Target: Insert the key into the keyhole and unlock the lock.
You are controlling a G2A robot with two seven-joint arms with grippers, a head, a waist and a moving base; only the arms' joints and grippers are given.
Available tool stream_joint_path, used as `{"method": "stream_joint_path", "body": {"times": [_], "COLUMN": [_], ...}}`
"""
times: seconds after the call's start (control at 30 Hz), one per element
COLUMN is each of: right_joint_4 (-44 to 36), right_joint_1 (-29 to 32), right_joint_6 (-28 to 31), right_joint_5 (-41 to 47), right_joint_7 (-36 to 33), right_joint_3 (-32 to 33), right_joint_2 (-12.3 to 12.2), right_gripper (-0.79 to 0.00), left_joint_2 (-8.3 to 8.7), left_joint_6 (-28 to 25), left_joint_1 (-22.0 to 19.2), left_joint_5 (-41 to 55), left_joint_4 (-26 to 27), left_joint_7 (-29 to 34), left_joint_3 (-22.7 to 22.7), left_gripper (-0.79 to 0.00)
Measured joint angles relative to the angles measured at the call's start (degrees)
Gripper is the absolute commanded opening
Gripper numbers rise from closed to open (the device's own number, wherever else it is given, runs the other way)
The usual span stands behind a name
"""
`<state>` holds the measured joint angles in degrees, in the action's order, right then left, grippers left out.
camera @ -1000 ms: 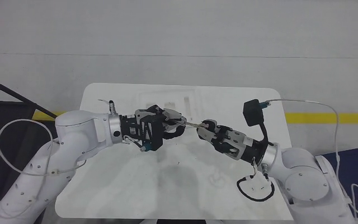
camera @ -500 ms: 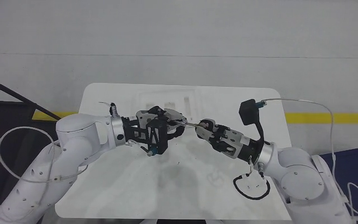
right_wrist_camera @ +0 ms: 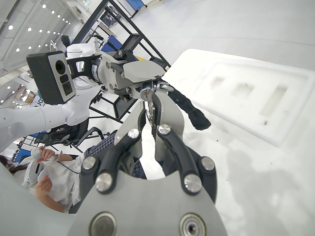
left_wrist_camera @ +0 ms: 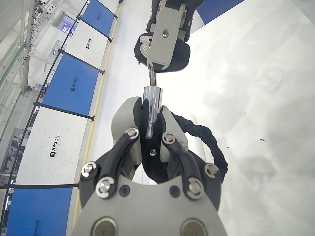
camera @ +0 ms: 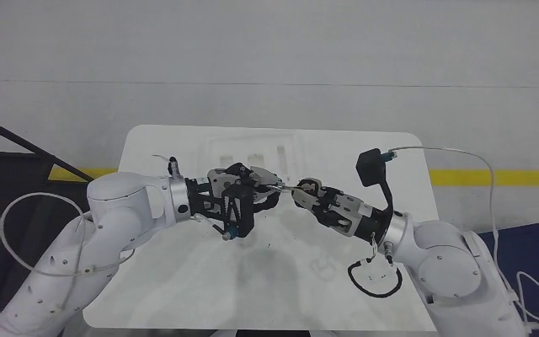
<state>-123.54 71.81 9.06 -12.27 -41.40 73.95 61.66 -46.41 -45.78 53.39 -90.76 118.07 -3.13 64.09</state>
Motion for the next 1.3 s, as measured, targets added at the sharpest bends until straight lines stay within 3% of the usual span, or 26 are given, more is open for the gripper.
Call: {"method": "stream_joint_path", "body": {"times": [0.03, 0.33, 0.47, 0.6, 0.73, 0.83, 0.97, 1.13, 1.3], "right_joint_4": [0.1, 0.6, 0.6, 1.2, 3.1, 4.3, 5.2, 4.6, 4.1], "right_joint_1": [-0.1, -0.7, -1.0, -1.6, -2.7, -3.5, -3.9, -4.3, -4.4], "right_joint_6": [0.0, 2.0, 5.6, 12.1, 23.5, 31.7, 37.7, 42.6, 43.6], "right_joint_5": [0.1, 0.0, -0.3, -0.8, -4.1, -8.9, -16.9, -31.4, -44.9], "right_joint_7": [0.0, 1.0, 1.7, 2.2, 1.1, -0.4, 1.8, 9.8, 20.2], "right_joint_3": [-0.1, -0.2, 0.3, 1.4, 2.8, 3.5, 4.5, 5.2, 4.8], "right_joint_2": [0.0, 0.0, 0.0, -0.2, -0.7, -1.1, -1.3, -1.0, -0.6], "right_gripper": [0.000, 0.000, 0.000, 0.000, 0.000, 0.000, 0.000, 0.000, 0.000], "left_joint_2": [-0.05, -0.74, -1.07, -1.40, -1.71, -1.92, -2.15, -2.39, -2.49], "left_joint_6": [-0.1, -2.6, -4.4, -6.9, -8.6, -10.0, -12.1, -12.2, -12.2], "left_joint_1": [0.0, -0.9, -1.5, -2.4, -3.5, -4.3, -5.7, -7.5, -9.5], "left_joint_5": [0.1, 6.6, 11.7, 18.8, 26.8, 33.2, 40.8, 47.9, 55.6], "left_joint_4": [-0.2, -4.5, -6.7, -9.7, -12.8, -14.6, -16.6, -18.3, -19.6], "left_joint_7": [-0.1, 0.4, 1.9, 3.5, 6.7, 9.1, 12.0, 15.5, 19.0], "left_joint_3": [-0.1, -0.9, -1.2, -1.6, -2.2, -3.0, -4.3, -6.4, -9.5], "left_gripper": [-0.785, -0.785, -0.785, -0.785, -0.785, -0.785, -0.785, -0.785, -0.785]}}
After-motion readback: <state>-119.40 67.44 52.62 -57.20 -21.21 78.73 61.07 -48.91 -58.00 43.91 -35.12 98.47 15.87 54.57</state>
